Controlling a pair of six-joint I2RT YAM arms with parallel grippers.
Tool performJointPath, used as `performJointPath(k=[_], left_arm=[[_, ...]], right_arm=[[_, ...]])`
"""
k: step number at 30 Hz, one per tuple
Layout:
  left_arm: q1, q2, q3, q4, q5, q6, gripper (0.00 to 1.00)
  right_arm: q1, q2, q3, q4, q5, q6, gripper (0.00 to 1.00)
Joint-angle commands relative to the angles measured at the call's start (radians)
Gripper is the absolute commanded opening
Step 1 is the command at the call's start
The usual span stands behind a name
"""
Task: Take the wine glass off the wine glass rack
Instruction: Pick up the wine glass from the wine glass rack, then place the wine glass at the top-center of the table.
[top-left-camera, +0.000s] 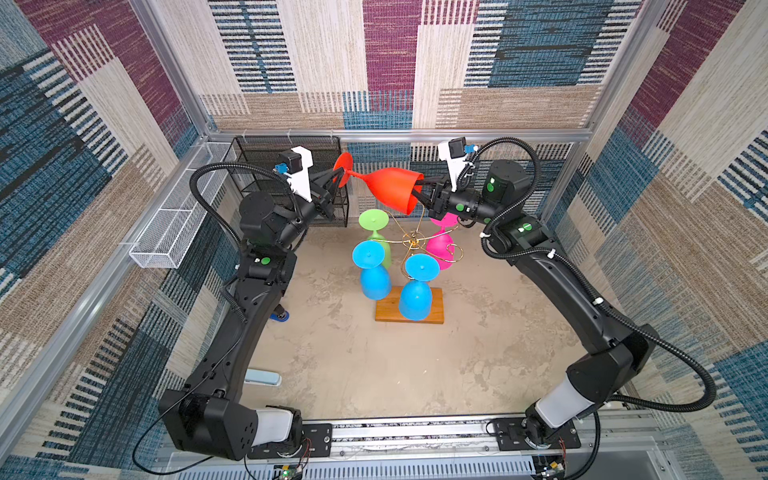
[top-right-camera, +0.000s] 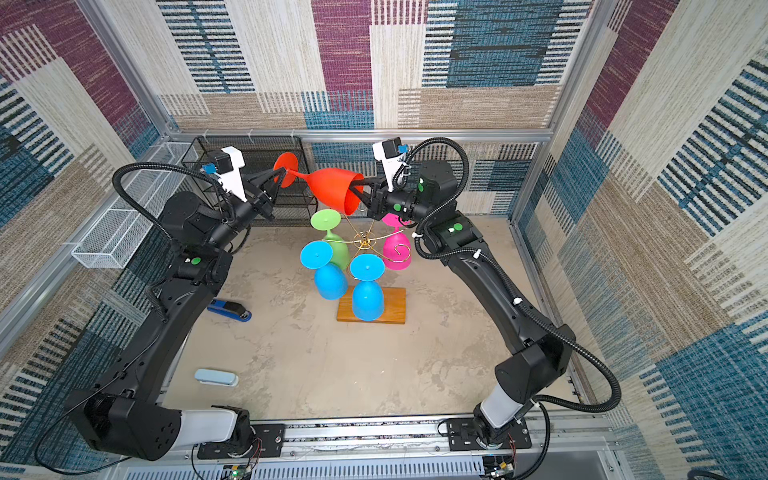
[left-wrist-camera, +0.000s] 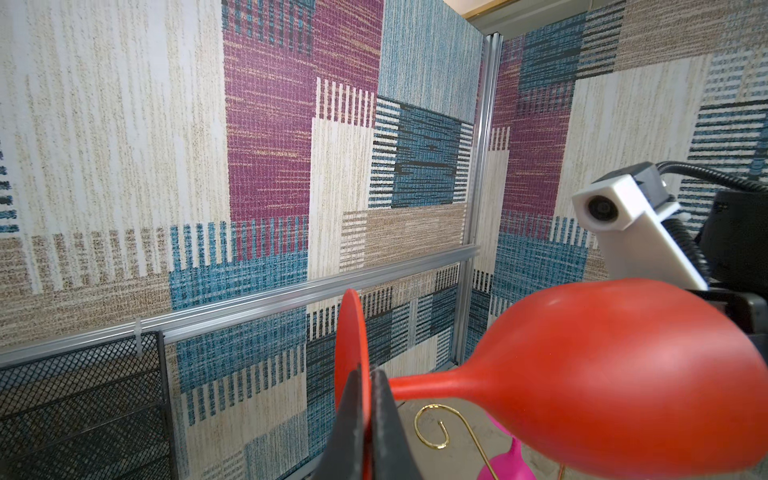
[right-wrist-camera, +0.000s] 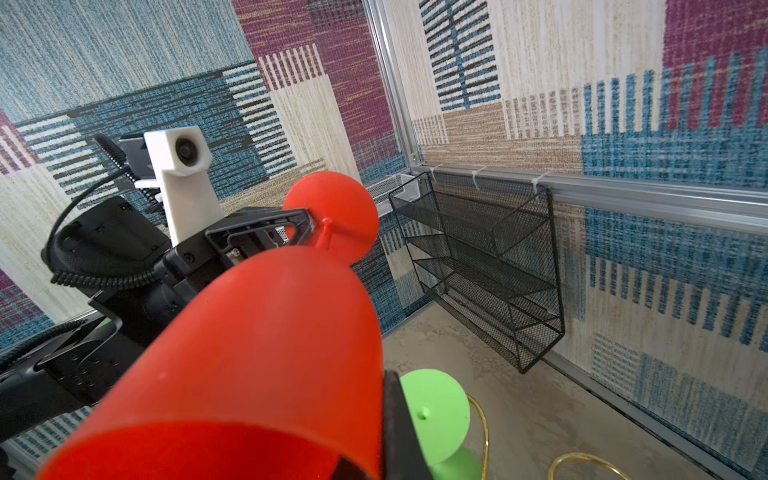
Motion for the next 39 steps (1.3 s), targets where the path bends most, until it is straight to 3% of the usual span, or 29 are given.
performJointPath(k=[1,5,10,17,23,26,30,34,39], left_arm=[[0.002,-0.007,0.003,0.007,-0.025,-0.003,0.08],[0.002,-0.014,-0.003,0.002,-0.044,0.004,0.33],[0.002,-0.032,-0.013,-0.006,-0.077,0.017,0.57],[0.002,-0.087,-0.030,-0.060,-0.119,0.095,0.72],[0.007,-0.164,-0.091,-0.121,-0.189,0.158,0.75],[0.015,-0.212,-0.154,-0.122,-0.252,0.169,0.77],[0.063,-0.260,-0.238,-0.124,-0.293,0.123,0.79],[0.129,-0.278,-0.298,-0.122,-0.275,0.041,0.79],[0.207,-0.310,-0.362,-0.139,-0.248,-0.036,0.81]], right_arm=[[0.005,-0.001,0.017,0.013,-0.026,0.015,0.00],[0.005,-0.014,0.018,0.014,0.002,0.016,0.00],[0.004,-0.033,0.040,-0.020,0.103,-0.014,0.00],[-0.060,-0.026,0.139,-0.142,0.224,-0.076,0.00],[-0.150,0.010,0.269,-0.300,0.339,-0.129,0.00],[-0.164,0.025,0.301,-0.377,0.477,-0.183,0.00],[-0.191,0.030,0.301,-0.474,0.656,-0.240,0.00],[-0.250,0.045,0.304,-0.539,0.689,-0.258,0.00],[-0.288,0.155,0.433,-0.728,0.768,-0.304,0.00]])
